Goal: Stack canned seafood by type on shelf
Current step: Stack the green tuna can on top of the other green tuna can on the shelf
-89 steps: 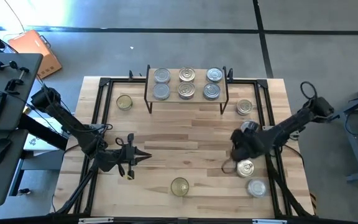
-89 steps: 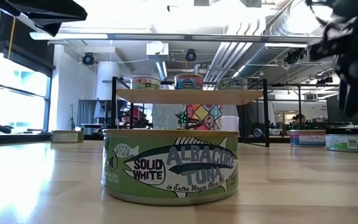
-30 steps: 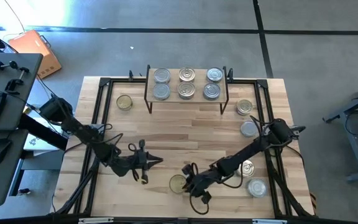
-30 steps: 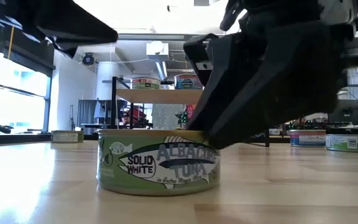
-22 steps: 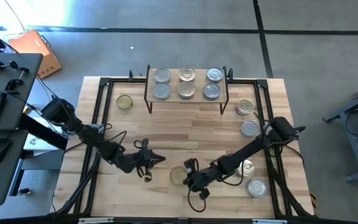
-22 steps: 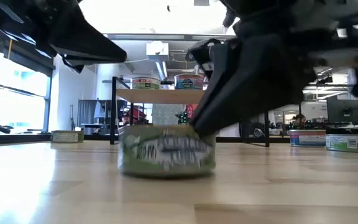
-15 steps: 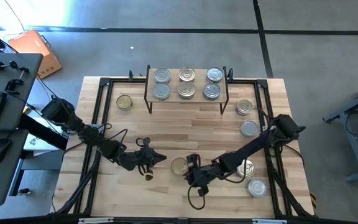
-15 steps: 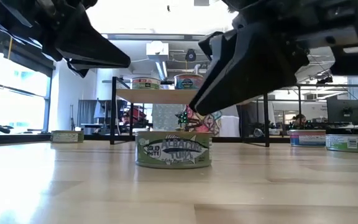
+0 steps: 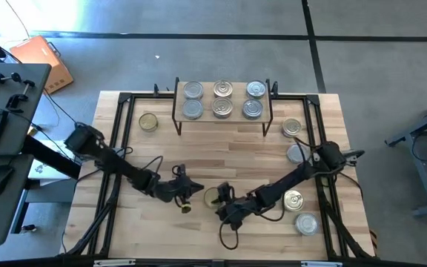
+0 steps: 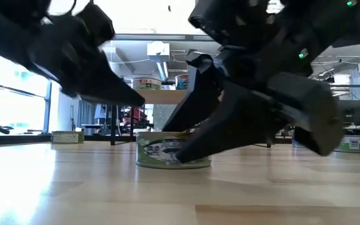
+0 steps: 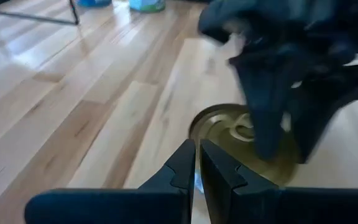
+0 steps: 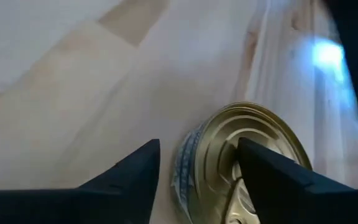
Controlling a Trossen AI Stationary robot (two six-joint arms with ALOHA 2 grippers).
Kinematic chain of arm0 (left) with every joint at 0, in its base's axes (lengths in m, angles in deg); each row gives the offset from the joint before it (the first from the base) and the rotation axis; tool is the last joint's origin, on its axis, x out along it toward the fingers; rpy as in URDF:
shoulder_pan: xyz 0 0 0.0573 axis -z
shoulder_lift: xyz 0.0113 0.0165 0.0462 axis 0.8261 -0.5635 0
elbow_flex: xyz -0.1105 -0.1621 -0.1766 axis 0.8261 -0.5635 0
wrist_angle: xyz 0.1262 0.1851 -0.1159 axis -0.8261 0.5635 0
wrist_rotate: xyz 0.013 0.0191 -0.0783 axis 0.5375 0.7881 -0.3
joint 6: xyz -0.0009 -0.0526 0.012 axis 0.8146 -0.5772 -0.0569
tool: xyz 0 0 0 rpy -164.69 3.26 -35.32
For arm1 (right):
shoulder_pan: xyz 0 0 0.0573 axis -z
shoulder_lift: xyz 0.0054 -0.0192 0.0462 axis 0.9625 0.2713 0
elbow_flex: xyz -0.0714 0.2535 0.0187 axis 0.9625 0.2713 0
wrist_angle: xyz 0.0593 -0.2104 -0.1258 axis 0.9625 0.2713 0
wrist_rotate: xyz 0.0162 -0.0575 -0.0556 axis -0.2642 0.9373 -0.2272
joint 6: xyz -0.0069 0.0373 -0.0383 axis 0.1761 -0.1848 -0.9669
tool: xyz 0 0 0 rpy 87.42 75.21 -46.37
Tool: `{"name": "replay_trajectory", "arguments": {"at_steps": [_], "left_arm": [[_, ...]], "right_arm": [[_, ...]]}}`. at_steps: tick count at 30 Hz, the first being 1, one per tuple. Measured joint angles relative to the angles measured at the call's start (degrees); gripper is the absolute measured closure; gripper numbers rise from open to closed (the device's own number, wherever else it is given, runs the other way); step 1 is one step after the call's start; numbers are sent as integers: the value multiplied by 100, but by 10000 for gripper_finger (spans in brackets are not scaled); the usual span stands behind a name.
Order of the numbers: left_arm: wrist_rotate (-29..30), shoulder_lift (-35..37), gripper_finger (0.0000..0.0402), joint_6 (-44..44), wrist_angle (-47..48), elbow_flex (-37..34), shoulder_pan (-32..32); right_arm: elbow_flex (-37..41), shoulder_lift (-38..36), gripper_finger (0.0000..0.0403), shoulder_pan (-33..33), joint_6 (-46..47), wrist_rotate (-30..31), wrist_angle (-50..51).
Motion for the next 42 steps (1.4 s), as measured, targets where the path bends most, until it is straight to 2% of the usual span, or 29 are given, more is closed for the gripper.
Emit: {"name": "replay_trajectory", "arguments": {"at_steps": [3, 7, 11, 13, 21, 25, 30, 34, 38, 42], "left_arm": [[-186, -368, 387, 90, -300, 0, -200], [-699, -713, 387, 144, -657, 1, -423], [-812, -638, 397, 292, -626, -3, -390], [-831, -475, 400, 493, -660, 0, -249], [-133, 250, 401, 1091, -330, 4, 246], [-27, 309, 401, 1624, -255, 7, 483], [-13, 175, 401, 2410, -251, 4, 695], [-47, 42, 398, 2905, -311, 4, 729], [-379, -173, 365, 4037, -574, 7, 691], [-483, -514, 304, 4885, -877, 160, 575]], "right_arm": [[-13, 41, 234, 106, 53, -53, 0], [-28, 47, 299, 190, 217, -108, 158], [-37, 36, 372, 188, 585, -168, 377], [-35, 19, 393, 173, 753, -151, 519], [14, -440, 400, 24, 1109, -173, 1059], [39, -736, 402, -43, 1148, -293, 1325], [535, -1038, 403, 22, 1408, -348, 830], [986, -1273, 403, 112, 1473, -354, -88], [1216, -1313, 403, 304, 1476, -726, -683], [1211, -1315, 403, 540, 1648, -899, -759]]}}
